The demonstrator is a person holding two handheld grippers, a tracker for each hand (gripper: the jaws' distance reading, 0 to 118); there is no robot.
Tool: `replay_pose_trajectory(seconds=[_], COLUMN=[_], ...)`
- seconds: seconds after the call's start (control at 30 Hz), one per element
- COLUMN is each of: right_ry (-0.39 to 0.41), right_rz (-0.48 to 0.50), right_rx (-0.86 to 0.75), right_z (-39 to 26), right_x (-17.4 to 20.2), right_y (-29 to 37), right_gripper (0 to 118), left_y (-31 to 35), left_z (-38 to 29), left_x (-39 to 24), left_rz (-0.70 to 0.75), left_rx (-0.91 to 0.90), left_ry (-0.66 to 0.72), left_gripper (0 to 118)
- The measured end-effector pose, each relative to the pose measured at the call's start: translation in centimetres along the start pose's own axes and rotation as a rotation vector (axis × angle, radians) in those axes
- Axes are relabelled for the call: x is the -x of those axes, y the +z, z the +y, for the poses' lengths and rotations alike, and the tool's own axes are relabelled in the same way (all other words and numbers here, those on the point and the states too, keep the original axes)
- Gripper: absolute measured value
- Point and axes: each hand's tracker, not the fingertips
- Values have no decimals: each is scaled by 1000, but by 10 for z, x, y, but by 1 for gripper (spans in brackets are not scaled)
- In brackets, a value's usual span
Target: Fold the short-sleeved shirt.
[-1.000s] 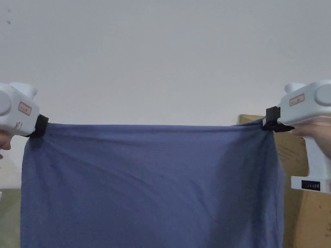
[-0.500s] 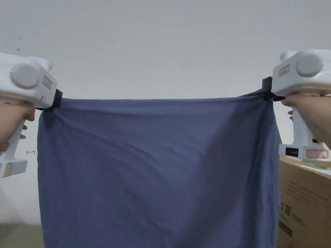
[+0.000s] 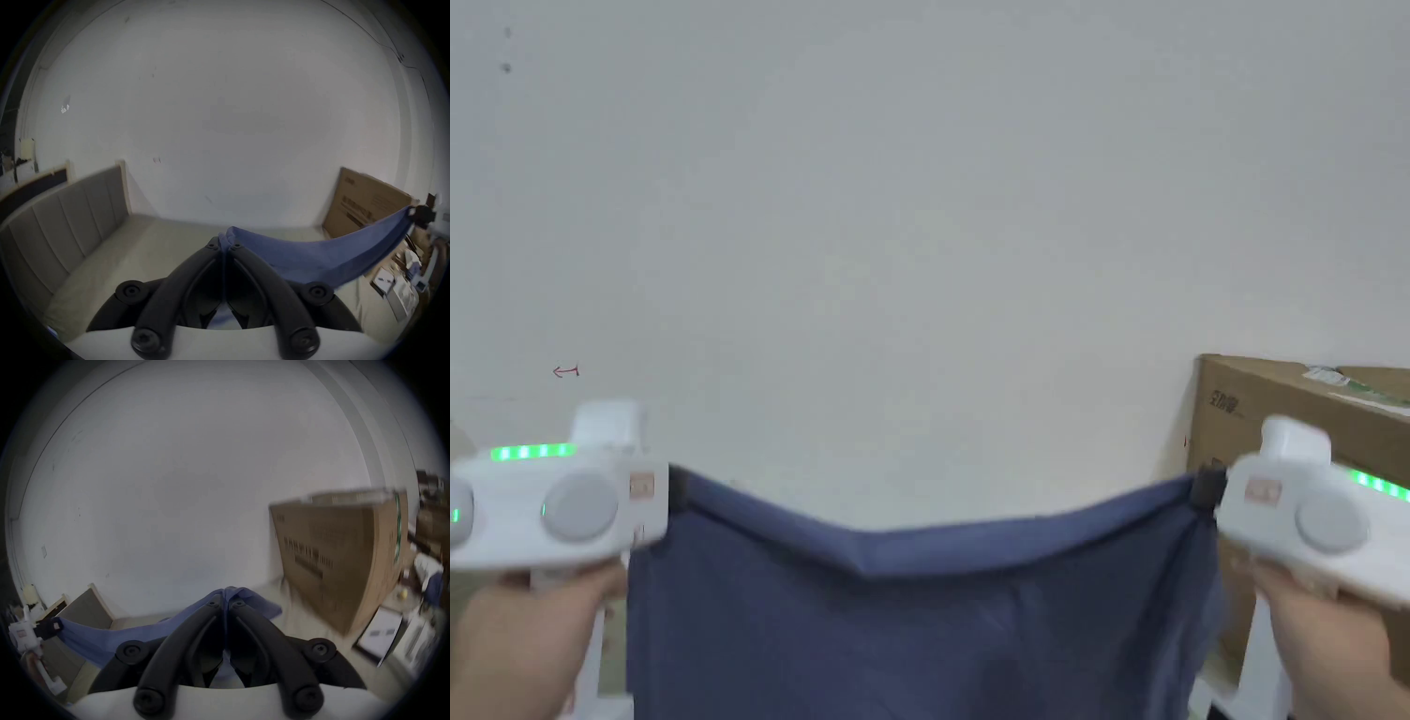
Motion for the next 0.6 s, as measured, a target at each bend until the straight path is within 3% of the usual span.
replay_pose_trajectory(seconds=[0.1,0.17,0.23,0.33,0.47,0.6], right_ry=[78,61,-49,-30,-15,58], right_rz=[57,46,85,88,96,104], right_rx=[131,117,138,229,269,346], right_z=[-85,-136,-179,-230,-254,-251], right_x=[-23,-41,-68,-90,-104,-125], right_y=[28,63,103,167,249,294], right_gripper=[2,2,2,2,2,2], left_y=[33,64,100,144,208,250], left_z=[-89,-142,-184,-230,-251,-267], left_x=[-2,-5,3,19,30,54], left_rz=[-7,-61,-134,-113,-135,-130], left_rx=[45,91,133,178,230,281], left_ry=[-20,-94,-56,-3,25,14], left_gripper=[1,1,1,1,1,1])
